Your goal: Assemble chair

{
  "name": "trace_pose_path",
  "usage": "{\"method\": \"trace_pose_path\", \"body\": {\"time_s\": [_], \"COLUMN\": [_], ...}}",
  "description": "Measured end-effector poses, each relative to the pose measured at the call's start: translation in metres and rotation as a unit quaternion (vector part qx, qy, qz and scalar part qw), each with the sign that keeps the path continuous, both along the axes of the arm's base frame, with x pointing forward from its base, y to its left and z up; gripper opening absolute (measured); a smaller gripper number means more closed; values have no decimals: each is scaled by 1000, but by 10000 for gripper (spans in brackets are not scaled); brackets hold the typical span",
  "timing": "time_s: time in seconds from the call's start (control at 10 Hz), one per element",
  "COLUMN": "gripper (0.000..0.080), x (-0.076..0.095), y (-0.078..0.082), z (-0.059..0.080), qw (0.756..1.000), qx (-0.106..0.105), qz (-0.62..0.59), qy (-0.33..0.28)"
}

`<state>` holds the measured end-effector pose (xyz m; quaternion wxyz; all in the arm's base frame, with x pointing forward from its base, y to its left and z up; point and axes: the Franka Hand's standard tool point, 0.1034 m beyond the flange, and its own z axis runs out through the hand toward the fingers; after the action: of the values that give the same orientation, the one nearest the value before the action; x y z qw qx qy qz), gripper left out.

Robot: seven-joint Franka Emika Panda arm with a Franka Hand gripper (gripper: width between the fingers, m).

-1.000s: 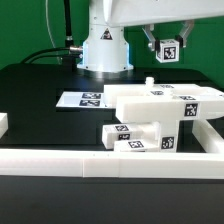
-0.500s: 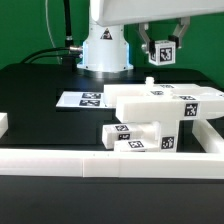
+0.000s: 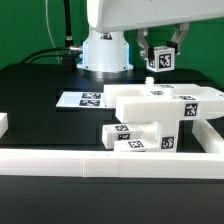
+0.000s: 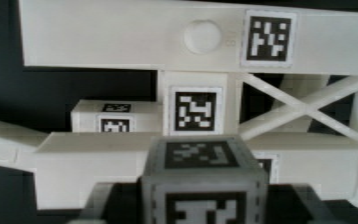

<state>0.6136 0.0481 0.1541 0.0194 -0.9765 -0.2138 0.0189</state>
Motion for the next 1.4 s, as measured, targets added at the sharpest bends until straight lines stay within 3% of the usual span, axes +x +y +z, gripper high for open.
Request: {"method": "trace_pose_path", "body": {"time_s": [0.3, 0.6, 1.0, 1.4], "gripper": [284, 284, 284, 284], "x": [14, 13, 11, 10], "y": [6, 6, 10, 9], "z": [-8, -10, -25, -27], "qw": [999, 999, 998, 998], "qx": [-13, -13, -18, -18], "qz": [35, 36, 62, 60], "qy": [14, 14, 23, 23]}}
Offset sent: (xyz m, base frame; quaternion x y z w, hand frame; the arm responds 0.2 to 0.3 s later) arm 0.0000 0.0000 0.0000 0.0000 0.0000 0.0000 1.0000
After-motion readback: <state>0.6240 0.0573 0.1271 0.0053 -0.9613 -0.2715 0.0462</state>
